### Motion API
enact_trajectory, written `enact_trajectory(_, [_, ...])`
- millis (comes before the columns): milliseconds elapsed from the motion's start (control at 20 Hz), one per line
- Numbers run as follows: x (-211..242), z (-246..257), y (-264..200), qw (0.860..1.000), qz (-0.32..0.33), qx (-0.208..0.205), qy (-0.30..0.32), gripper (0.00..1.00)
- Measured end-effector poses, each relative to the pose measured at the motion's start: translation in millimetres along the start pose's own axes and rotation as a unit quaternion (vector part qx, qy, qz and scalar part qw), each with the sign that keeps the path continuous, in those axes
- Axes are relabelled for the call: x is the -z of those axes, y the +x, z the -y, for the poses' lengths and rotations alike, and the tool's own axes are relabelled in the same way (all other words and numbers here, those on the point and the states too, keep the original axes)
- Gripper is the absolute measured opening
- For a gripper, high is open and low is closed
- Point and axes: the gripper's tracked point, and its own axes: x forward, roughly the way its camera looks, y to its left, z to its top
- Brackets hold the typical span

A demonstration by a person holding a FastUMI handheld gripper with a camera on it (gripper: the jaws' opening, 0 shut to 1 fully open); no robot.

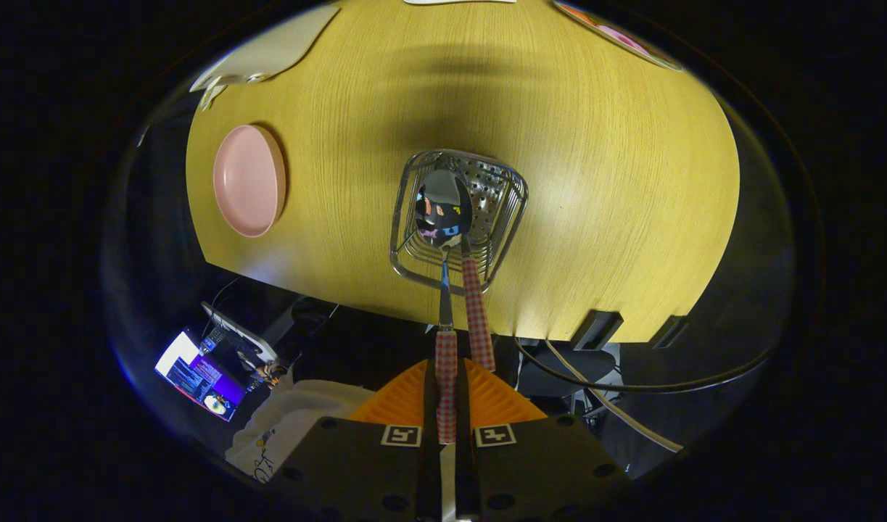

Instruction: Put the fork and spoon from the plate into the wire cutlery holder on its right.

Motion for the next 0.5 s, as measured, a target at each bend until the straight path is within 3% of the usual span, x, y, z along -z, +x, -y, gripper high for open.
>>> enact_trajectory(300, [-18, -3, -4, 1.0, 0.015, -0.002, 0.003, 0.19])
enact_trajectory(400, [-27, -6, -11, 0.999, 0.04, -0.007, -0.001, 0.3])
enact_trajectory(500, [-32, -8, -21, 0.998, 0.061, -0.011, -0.009, 0.54])
